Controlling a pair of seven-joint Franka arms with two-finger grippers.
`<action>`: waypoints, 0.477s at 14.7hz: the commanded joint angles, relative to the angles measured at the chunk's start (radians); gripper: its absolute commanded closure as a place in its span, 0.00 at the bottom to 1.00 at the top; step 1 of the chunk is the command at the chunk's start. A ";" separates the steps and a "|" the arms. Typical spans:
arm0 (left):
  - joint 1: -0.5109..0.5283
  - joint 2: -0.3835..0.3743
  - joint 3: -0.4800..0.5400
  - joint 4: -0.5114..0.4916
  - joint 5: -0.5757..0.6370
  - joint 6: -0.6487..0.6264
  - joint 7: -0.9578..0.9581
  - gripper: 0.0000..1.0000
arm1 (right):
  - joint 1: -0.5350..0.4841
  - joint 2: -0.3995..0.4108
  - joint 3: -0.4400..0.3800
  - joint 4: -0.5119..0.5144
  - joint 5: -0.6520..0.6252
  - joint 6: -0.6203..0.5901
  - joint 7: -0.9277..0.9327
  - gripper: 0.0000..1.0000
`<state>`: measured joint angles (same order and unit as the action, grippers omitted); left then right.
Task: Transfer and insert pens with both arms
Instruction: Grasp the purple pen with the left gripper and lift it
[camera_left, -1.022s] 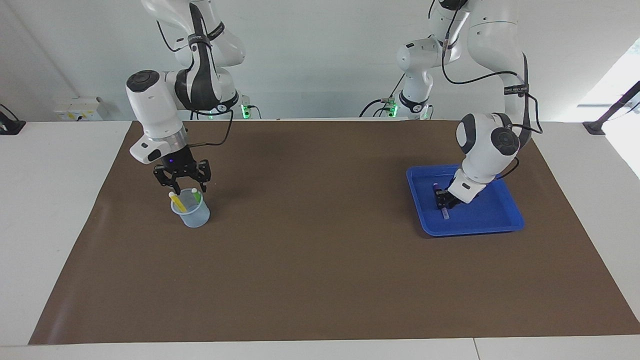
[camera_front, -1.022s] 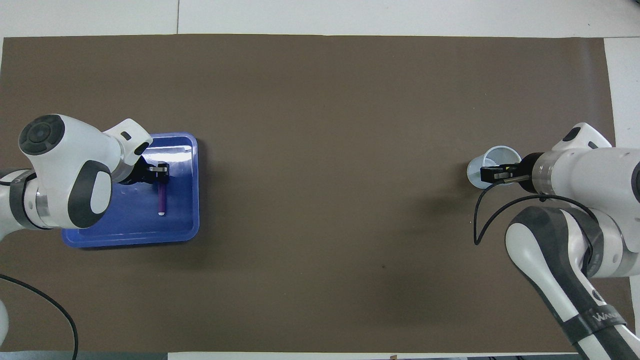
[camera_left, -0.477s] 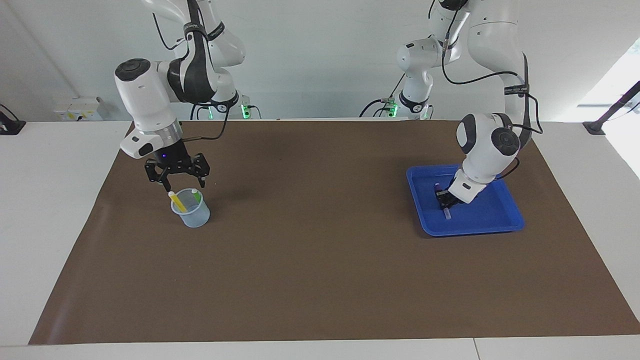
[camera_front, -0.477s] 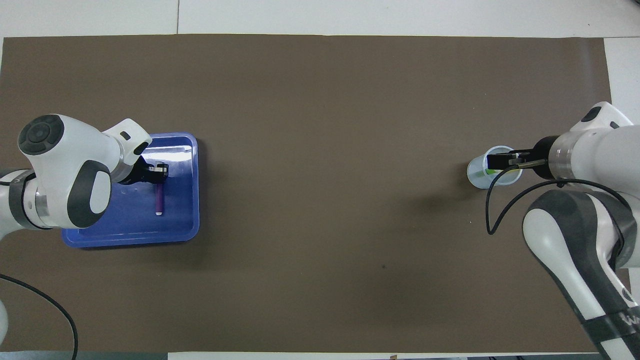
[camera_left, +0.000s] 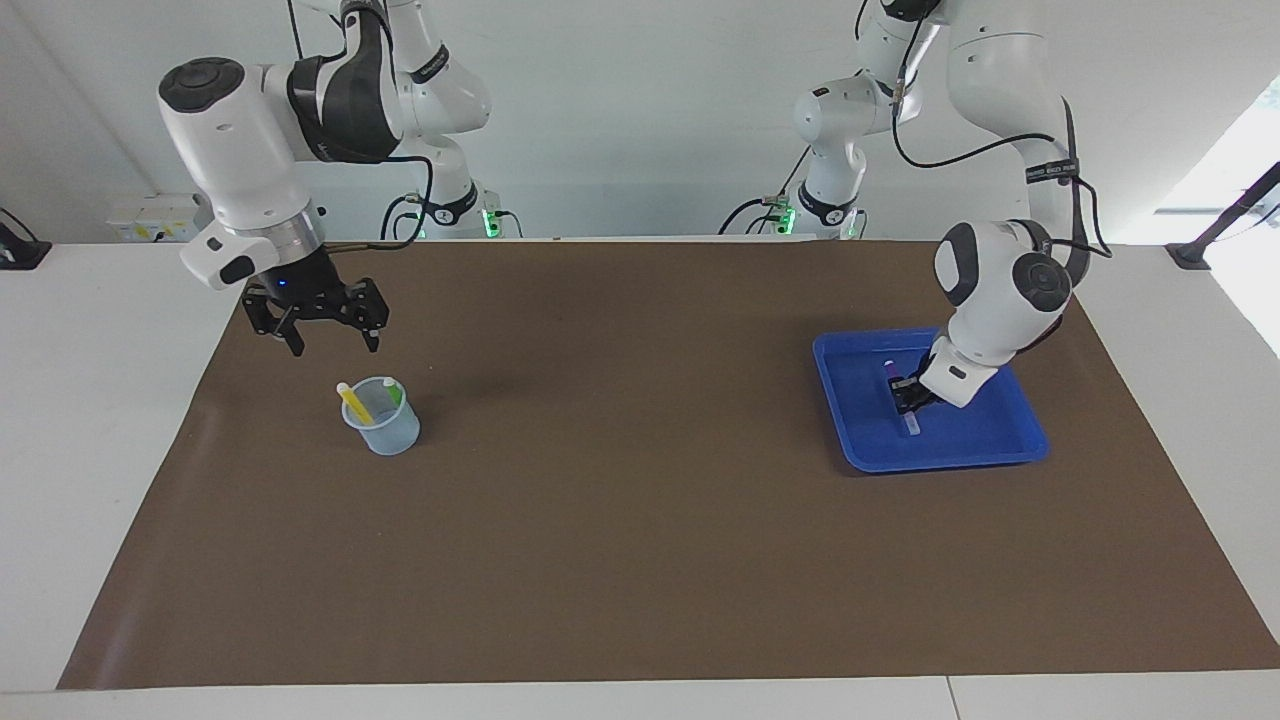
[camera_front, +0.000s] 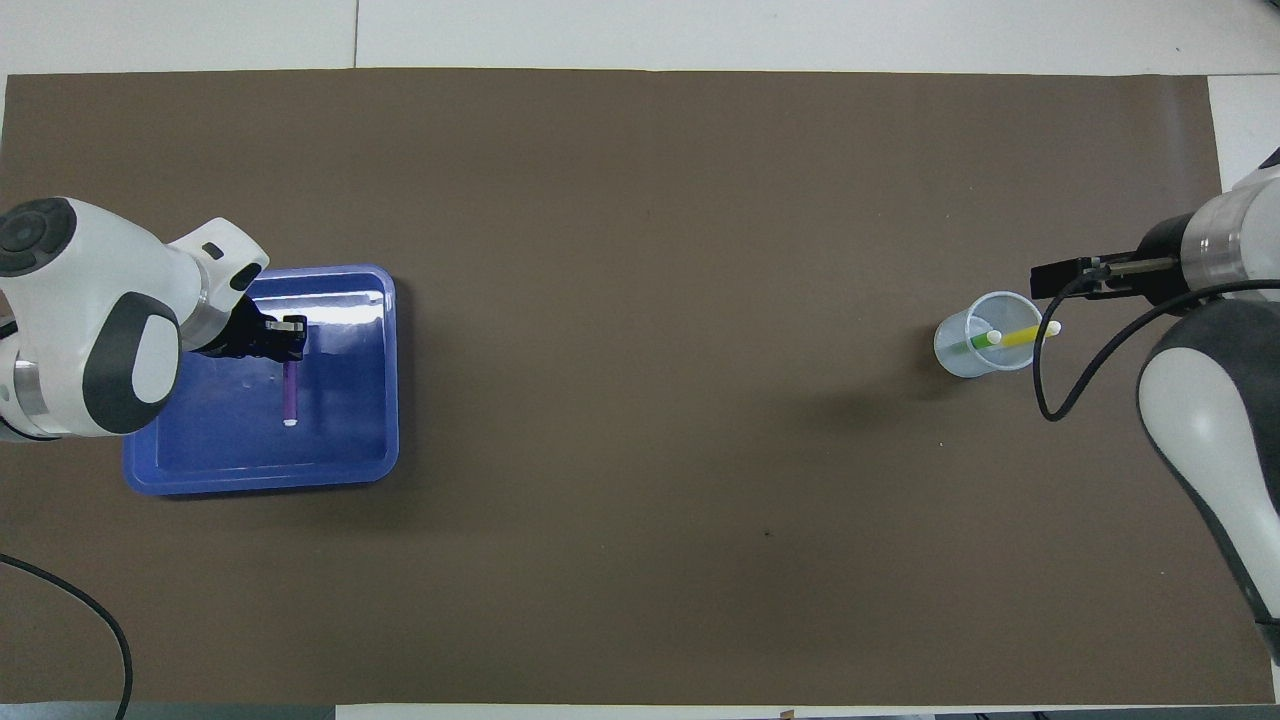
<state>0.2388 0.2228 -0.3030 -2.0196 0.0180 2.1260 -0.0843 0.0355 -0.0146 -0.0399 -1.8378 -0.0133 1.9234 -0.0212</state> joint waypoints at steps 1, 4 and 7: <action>0.007 0.000 -0.002 0.065 -0.033 -0.096 -0.015 1.00 | -0.003 0.064 0.003 0.143 -0.016 -0.122 0.058 0.00; 0.005 -0.029 -0.002 0.145 -0.105 -0.231 -0.078 1.00 | -0.002 0.042 0.003 0.157 -0.016 -0.184 0.064 0.00; 0.004 -0.045 -0.002 0.251 -0.225 -0.389 -0.231 1.00 | 0.000 0.001 0.008 0.150 -0.013 -0.239 0.093 0.00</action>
<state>0.2423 0.1944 -0.3050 -1.8355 -0.1481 1.8424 -0.2143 0.0358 0.0139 -0.0391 -1.6896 -0.0193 1.7196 0.0355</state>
